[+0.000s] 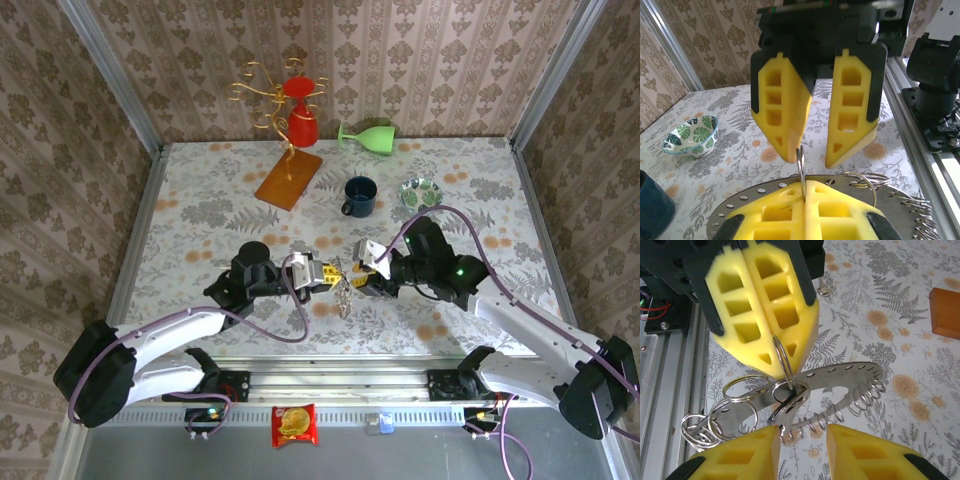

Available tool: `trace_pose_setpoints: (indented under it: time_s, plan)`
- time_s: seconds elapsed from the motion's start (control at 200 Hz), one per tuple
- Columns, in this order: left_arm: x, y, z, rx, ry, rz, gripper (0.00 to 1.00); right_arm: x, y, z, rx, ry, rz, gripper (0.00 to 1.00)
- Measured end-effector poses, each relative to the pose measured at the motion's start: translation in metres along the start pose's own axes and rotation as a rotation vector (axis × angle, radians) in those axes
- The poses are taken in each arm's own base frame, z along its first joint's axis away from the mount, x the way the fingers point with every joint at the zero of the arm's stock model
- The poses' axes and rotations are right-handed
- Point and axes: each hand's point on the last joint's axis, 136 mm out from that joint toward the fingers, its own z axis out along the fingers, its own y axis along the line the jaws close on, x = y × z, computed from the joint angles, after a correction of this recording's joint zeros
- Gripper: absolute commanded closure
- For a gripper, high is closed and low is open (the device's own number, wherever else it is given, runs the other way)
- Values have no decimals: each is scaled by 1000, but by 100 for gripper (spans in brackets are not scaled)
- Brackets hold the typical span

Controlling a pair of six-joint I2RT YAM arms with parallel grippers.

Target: Put the keys on the keyring

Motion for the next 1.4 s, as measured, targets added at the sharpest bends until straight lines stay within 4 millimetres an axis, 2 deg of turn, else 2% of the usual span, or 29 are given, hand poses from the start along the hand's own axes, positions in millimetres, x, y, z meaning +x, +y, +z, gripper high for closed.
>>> trace_pose_setpoints:
  time_s: [0.59, 0.935, 1.02, 1.295, 1.4]
  plan:
    - [-9, 3, -3, -9, -56, -6, 100, -4, 7, 17, -69, -85, 52, 59]
    - [-10, 4, -3, -14, -58, -3, 100, -7, 7, 18, -66, -103, 59, 62]
    - [-10, 4, -3, -15, -60, -3, 100, -8, 6, 19, -55, -108, 51, 66]
    - [-10, 6, -3, -28, -60, 0, 100, -7, -4, 20, 9, -97, 48, 95]
    - [-10, 7, -3, -32, -59, 1, 100, -7, -7, 17, 37, -94, 31, 99]
